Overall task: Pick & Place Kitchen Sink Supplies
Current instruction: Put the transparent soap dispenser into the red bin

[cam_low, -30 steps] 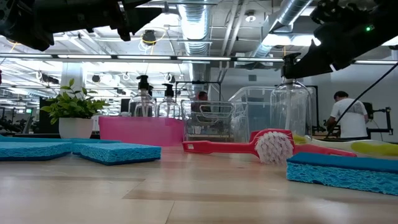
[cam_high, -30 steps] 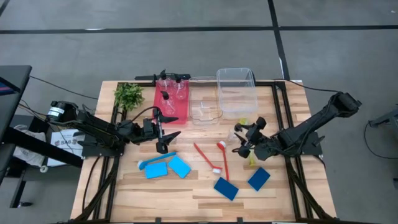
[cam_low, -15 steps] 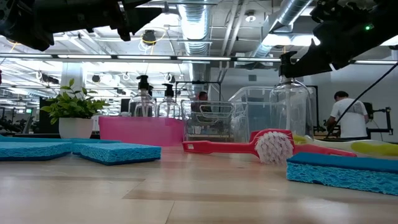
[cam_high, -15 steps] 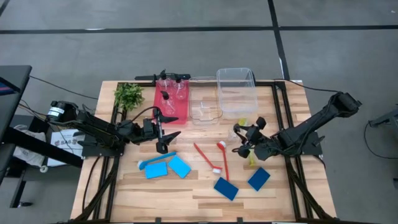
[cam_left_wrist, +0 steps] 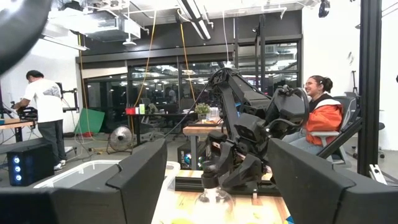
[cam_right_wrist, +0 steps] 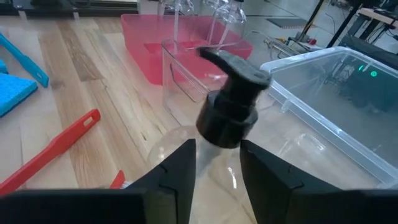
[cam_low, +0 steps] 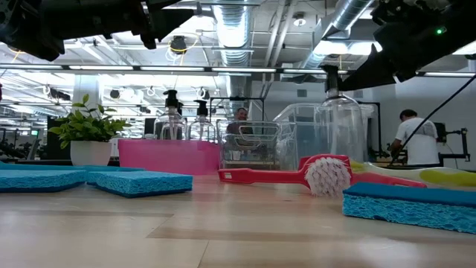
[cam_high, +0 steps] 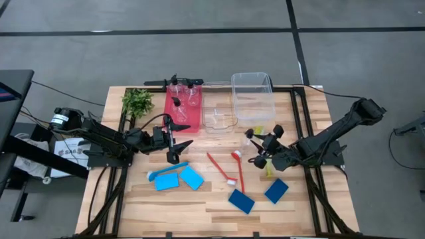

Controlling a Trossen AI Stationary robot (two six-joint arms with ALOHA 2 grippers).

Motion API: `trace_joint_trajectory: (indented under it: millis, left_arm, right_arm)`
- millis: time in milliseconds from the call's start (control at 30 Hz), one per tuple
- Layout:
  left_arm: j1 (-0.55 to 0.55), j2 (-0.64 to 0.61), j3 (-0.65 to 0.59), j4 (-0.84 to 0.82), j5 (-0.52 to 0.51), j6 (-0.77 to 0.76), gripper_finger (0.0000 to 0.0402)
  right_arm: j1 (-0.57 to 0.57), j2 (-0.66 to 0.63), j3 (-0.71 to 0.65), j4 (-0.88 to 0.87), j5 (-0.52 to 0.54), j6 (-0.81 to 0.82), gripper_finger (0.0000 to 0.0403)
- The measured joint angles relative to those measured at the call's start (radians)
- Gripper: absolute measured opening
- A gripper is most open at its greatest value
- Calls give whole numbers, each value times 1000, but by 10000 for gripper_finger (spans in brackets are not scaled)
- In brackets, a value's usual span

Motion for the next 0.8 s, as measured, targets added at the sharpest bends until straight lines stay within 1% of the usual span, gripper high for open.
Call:
trace_joint_trajectory:
  millis: [633,700,800]
  left_arm:
    - [0,0,0,0,0,0,280]
    - [0,0,0,0,0,0,280]
    - [0,0,0,0,0,0,280]
  right_arm:
    - [0,0,0,18,-34,20,120]
    - [0,0,0,18,-40,21,127]
    - [0,0,0,27,-51,20,153]
